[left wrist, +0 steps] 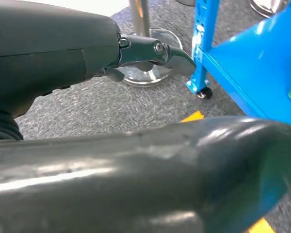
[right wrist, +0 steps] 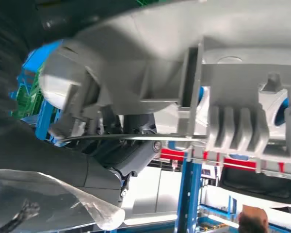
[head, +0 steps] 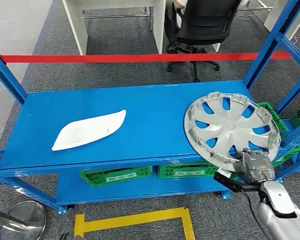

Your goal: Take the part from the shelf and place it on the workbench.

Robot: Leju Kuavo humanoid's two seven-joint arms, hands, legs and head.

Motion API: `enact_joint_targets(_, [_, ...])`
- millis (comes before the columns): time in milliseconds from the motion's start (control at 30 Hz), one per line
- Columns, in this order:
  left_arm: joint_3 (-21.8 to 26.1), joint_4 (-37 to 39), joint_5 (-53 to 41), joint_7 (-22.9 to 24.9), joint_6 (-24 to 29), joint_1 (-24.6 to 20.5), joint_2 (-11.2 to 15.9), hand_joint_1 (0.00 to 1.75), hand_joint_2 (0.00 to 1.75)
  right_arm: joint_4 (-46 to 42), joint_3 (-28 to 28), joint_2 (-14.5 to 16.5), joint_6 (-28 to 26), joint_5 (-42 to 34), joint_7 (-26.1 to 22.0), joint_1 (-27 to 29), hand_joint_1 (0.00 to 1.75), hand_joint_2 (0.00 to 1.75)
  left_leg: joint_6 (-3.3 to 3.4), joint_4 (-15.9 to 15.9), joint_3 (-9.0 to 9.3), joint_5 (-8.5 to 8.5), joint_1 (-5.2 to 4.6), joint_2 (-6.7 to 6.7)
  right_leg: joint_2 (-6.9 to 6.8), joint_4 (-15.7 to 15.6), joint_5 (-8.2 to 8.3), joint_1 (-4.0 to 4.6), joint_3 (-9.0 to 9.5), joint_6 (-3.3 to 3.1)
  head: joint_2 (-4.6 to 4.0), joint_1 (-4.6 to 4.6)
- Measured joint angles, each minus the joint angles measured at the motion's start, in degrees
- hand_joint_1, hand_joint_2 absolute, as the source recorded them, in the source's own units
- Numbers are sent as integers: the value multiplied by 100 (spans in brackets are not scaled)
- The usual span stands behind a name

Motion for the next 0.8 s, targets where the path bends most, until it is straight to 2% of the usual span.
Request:
enact_joint_targets(300, [286, -1, 281, -203, 126, 14, 55, 0, 0, -304, -40, 2, -105, 51, -19, 278, 175, 175, 0, -1, -6, 0, 1, -1, 0, 1, -1, 0, -6, 0, 0, 0])
enact_joint_targets(433, [478, -1, 661, -529, 156, 14, 75, 0, 175, -420, -47, 2, -219, 96, -19, 390, 175, 175, 0, -1, -7, 0, 0, -1, -1, 1, -1, 0, -6, 0, 0, 1])
enact_joint_targets(600, [837, -31, 1124, -967, 148, 14, 128, 0, 175, -656, -135, 2, -440, 199, 2, 678, 175, 175, 0, -1, -12, 0, 0, -2, -2, 1, -1, -1, -10, 0, 0, 0])
enact_joint_targets(800, [1120, -106, 1333, -1163, 105, -20, 142, 0, 175, -810, -264, 40, -613, 275, -45, 829, 175, 175, 0, -2, -19, 0, 1, -1, 0, 1, -1, 0, -18, -1, 0, 1])
